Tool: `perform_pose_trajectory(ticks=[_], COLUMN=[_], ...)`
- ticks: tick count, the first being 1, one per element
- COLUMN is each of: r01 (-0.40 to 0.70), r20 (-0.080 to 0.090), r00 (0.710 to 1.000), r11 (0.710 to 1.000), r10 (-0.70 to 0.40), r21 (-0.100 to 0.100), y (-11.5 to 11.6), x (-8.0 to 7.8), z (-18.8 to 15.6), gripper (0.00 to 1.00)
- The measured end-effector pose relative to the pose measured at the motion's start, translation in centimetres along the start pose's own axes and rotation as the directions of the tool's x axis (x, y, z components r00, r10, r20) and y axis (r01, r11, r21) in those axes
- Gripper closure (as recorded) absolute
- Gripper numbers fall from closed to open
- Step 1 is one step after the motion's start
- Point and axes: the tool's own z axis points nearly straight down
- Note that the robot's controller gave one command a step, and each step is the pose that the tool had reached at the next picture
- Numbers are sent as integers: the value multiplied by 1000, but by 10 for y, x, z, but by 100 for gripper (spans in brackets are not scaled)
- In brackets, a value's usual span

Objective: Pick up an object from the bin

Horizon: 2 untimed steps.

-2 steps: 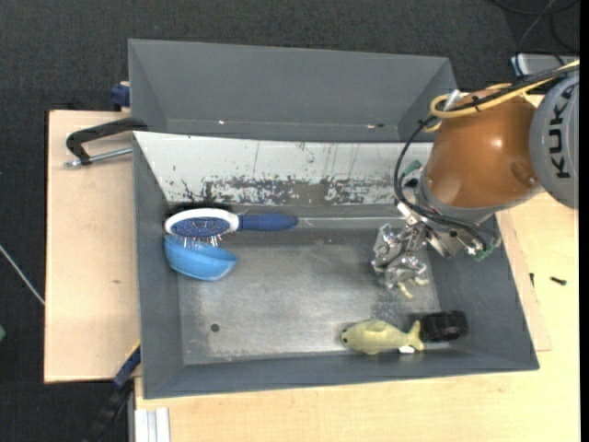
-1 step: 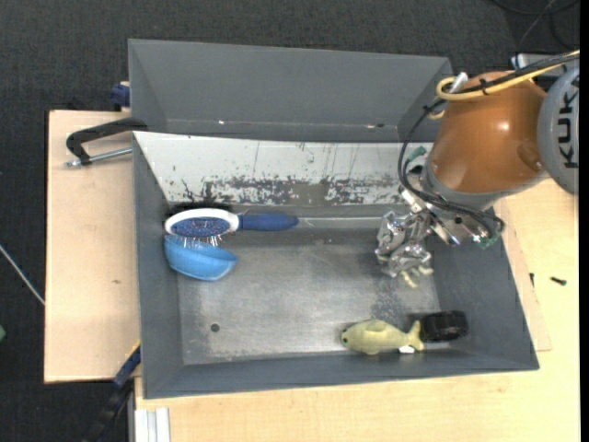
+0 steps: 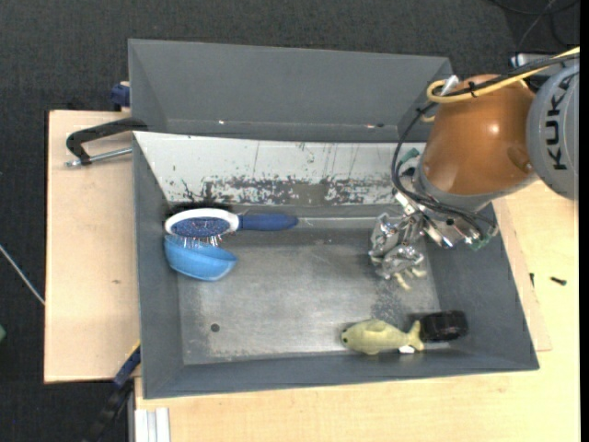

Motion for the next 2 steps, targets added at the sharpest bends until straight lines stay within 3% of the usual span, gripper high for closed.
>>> perform_pose_trajectory(ticks=[1, 2], r01=[33, 321], r20=[6, -1], r00=[999, 947], r11=[999, 947], r10=[-33, -321], r21=[4, 1], y=[12, -34], x=[-13, -7], z=[-28, 29], gripper=[100, 100])
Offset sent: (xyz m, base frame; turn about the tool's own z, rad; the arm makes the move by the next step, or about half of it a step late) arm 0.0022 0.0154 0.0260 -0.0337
